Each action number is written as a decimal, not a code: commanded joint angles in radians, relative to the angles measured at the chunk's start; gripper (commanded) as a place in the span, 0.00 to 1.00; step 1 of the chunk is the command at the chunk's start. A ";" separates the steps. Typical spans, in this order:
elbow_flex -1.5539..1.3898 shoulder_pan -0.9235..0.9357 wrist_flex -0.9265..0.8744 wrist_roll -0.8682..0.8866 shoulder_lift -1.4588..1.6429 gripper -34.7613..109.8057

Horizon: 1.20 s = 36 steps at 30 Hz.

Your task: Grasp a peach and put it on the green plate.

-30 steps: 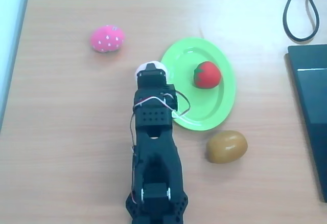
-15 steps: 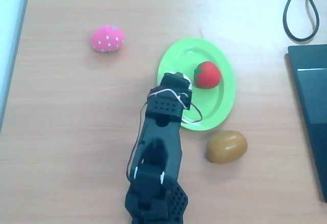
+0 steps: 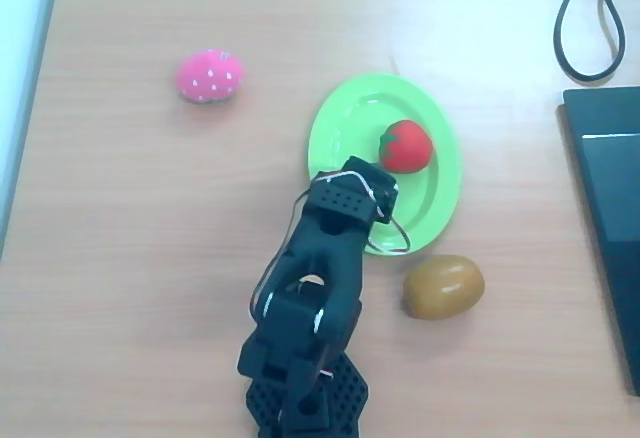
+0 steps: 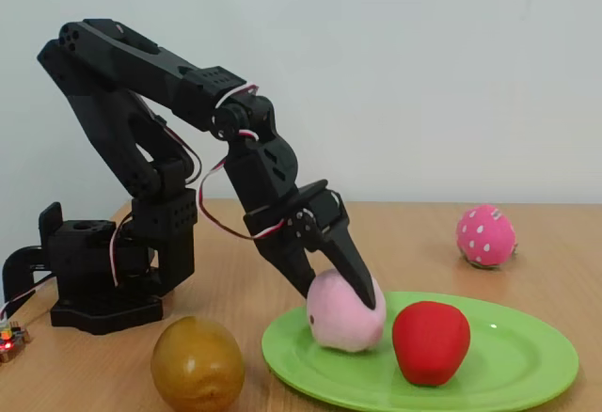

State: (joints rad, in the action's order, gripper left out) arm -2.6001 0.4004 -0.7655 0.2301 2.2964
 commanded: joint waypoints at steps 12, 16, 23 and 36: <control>-0.029 0.017 0.023 -0.003 0.014 0.47; -0.041 0.015 0.023 -0.017 0.035 0.49; -0.043 0.003 0.014 -0.021 0.077 0.52; -0.043 -0.147 -0.078 -0.029 0.287 0.52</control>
State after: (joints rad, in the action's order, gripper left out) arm -2.6400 0.2777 -0.8115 0.1948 2.5173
